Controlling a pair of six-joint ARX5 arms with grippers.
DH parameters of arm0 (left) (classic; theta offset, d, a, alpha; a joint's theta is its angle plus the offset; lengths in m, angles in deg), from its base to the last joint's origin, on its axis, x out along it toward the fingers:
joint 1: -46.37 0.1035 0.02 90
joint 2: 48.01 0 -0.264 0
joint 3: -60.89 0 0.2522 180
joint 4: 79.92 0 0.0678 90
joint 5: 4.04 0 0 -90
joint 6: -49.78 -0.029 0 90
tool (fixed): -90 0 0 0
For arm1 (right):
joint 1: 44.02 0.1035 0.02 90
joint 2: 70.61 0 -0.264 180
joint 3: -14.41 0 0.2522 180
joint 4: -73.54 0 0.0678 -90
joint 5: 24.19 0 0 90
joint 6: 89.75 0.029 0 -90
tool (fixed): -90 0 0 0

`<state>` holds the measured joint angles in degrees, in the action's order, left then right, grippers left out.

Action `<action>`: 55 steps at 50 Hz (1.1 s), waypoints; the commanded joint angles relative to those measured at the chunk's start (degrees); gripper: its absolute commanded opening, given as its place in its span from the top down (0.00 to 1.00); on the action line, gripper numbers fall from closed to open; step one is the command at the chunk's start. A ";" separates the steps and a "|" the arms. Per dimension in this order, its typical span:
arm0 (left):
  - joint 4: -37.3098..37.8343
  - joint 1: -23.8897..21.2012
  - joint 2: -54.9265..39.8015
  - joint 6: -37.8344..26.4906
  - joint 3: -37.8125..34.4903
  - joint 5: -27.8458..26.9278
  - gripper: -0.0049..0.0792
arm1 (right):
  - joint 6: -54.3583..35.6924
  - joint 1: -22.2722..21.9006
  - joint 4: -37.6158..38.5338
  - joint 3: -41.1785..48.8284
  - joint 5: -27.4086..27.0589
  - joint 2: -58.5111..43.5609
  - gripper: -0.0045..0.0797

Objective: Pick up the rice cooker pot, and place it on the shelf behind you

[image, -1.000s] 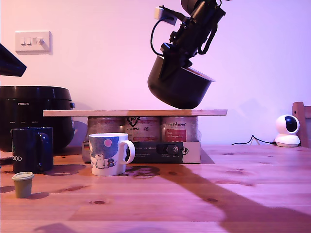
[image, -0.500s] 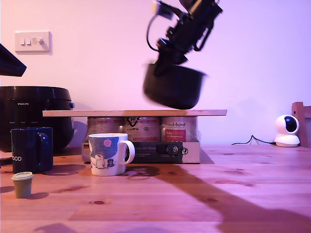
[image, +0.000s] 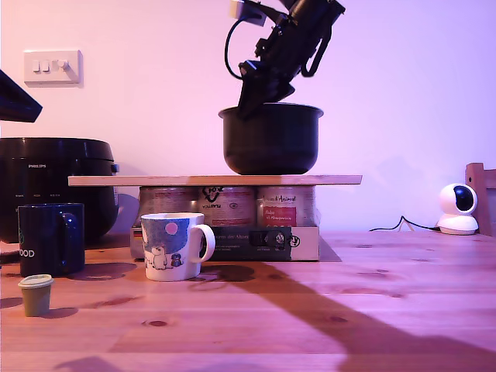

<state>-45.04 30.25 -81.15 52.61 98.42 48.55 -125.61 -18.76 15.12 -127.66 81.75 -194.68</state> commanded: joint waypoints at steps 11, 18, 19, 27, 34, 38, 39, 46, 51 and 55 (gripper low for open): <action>0.13 -0.20 -0.22 0.15 -0.37 -0.04 0.96 | 0.94 1.25 -1.57 -7.34 0.07 1.66 0.65; 0.26 -0.20 -0.22 0.15 -0.37 -0.07 0.96 | 1.33 1.64 -2.95 -9.11 0.04 1.68 0.65; 0.31 -0.20 -0.22 0.15 -0.37 -0.07 0.96 | 1.42 1.66 -3.06 -9.11 0.04 1.68 0.65; 0.33 -0.20 -0.22 0.15 -0.37 -0.04 0.96 | 6.16 2.12 -7.02 -10.32 0.17 1.95 0.66; 0.22 -0.20 -0.22 0.15 -0.37 -0.07 0.96 | 8.02 3.04 -10.12 -11.32 0.37 2.49 0.92; 0.04 -0.17 -0.22 0.17 -0.37 -0.07 0.96 | 9.40 3.48 -10.64 -11.32 0.46 3.32 0.96; 0.04 -0.17 -0.22 0.17 -0.37 -0.04 0.96 | 9.90 3.65 -10.75 -11.32 0.46 3.50 0.96; -3.04 -0.17 -0.22 0.13 -0.37 0.94 0.96 | 12.46 4.81 -11.72 -11.32 0.39 4.90 0.96; -7.08 -0.17 -0.13 0.00 -0.37 2.56 0.96 | 13.88 5.29 -11.58 -11.30 -0.04 5.90 0.96; -9.38 -0.17 0.17 0.07 -0.37 3.34 0.96 | 15.39 5.33 -10.91 -11.32 -0.22 6.67 0.96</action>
<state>-53.06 30.25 -81.13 52.61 98.44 51.64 -111.29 -13.69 3.51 -138.33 81.71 -189.67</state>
